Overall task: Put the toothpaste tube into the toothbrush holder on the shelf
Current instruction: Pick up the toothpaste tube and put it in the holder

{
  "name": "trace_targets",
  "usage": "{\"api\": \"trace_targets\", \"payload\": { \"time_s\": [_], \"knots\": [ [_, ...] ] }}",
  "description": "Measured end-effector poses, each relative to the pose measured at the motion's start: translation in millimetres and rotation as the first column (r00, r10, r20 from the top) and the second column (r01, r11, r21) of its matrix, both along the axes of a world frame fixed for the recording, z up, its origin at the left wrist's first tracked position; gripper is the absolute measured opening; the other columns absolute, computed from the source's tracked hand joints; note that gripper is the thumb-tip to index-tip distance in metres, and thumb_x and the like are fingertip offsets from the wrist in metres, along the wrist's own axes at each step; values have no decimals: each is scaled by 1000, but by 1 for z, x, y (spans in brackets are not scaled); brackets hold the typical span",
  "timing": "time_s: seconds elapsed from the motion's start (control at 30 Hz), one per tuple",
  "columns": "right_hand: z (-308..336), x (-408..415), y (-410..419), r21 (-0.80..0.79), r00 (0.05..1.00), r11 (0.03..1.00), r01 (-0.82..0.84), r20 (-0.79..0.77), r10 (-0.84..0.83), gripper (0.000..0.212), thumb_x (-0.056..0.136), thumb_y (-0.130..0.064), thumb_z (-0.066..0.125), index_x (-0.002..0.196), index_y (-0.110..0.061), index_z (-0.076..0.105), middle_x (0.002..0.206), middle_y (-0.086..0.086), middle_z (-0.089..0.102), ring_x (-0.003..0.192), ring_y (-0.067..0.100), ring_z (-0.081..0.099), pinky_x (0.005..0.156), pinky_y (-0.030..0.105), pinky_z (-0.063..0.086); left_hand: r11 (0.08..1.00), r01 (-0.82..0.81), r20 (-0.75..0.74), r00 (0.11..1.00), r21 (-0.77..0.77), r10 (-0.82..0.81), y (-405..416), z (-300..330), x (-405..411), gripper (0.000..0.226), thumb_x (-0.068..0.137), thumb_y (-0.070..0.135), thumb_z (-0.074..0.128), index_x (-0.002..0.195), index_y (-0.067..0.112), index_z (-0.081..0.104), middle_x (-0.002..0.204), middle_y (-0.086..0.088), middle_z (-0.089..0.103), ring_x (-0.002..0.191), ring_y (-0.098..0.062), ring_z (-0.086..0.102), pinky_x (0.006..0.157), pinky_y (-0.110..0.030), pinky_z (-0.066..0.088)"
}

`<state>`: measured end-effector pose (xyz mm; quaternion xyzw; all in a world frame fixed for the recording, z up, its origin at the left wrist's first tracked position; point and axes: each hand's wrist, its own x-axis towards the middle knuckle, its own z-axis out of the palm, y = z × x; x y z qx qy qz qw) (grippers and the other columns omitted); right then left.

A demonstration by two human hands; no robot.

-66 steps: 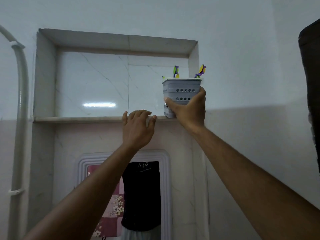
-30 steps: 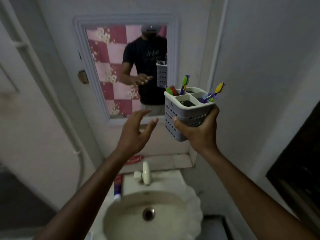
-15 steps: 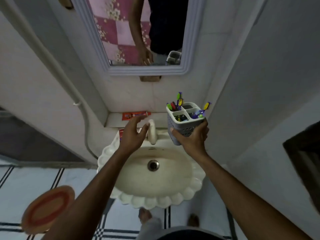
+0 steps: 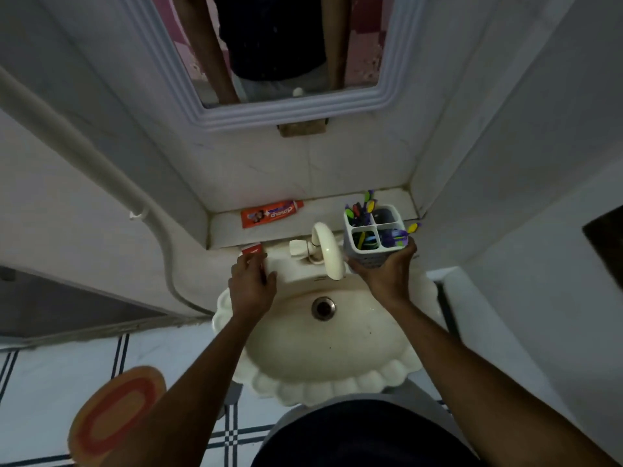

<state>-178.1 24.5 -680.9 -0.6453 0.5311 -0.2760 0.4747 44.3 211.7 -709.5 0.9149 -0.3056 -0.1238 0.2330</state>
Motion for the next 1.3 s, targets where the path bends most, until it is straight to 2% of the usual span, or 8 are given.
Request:
{"api": "trace_targets", "payload": {
  "time_s": [0.23,0.43,0.57,0.63,0.83,0.97,1.07,1.3],
  "knots": [
    [-8,3,4,17,1000,1000,-7,-11,7,162,40,-91,93,161,-13,20,164,6,47,147,23,56,117,45,56,989,-144,-169,975,21,145,-5,-8,7,70,90,28,83,146,5,48,149,-21,45,132,-41,51,109,-51,50],
    [-7,-6,5,34,997,998,-61,-38,62,150,50,-77,99,163,-17,22,164,4,43,147,20,50,117,36,50,956,-292,-323,907,-22,270,-19,-2,9,74,80,23,90,142,4,54,129,-19,67,114,-35,69,98,-48,58],
    [-6,-10,1,26,998,998,-59,-25,59,138,55,-77,100,160,-23,29,158,0,50,145,20,55,118,41,53,865,-489,-684,669,-111,290,-21,10,3,52,91,23,81,137,2,65,110,-13,78,96,-30,77,92,-49,64],
    [-4,-11,1,33,998,998,-58,-20,59,136,53,-80,99,157,-25,31,155,-2,53,142,19,58,117,43,55,847,-501,-730,644,-177,229,-21,26,-2,33,99,29,73,122,6,73,100,-12,79,96,-31,78,92,-49,65],
    [-2,-17,3,51,997,996,-73,11,73,123,59,-74,101,153,-26,37,147,-8,59,133,14,65,109,38,60,761,-392,-535,842,-517,71,-43,114,-11,26,97,50,74,110,27,75,106,-1,79,99,-27,78,89,-53,65],
    [3,-21,1,57,996,994,-88,24,87,120,62,-69,102,154,-22,40,141,-10,63,126,9,68,96,18,56,729,-171,-333,939,-663,-82,-81,178,-30,26,102,38,71,117,16,75,103,7,78,92,-3,75,79,-20,61],
    [4,-21,0,54,996,995,-88,29,86,123,59,-71,104,153,-23,40,139,-13,63,126,8,68,102,26,60,753,26,-171,968,-658,-183,-115,199,-49,21,102,38,70,118,24,71,104,16,73,95,6,68,78,-11,53],
    [2,-23,-4,100,994,989,-108,-26,111,141,47,-88,96,157,-26,35,147,-9,63,133,13,66,110,41,61,768,281,-60,922,-575,-382,-179,175,-82,23,99,28,76,115,13,67,98,6,75,82,1,72,71,-21,59]
  ]
}}
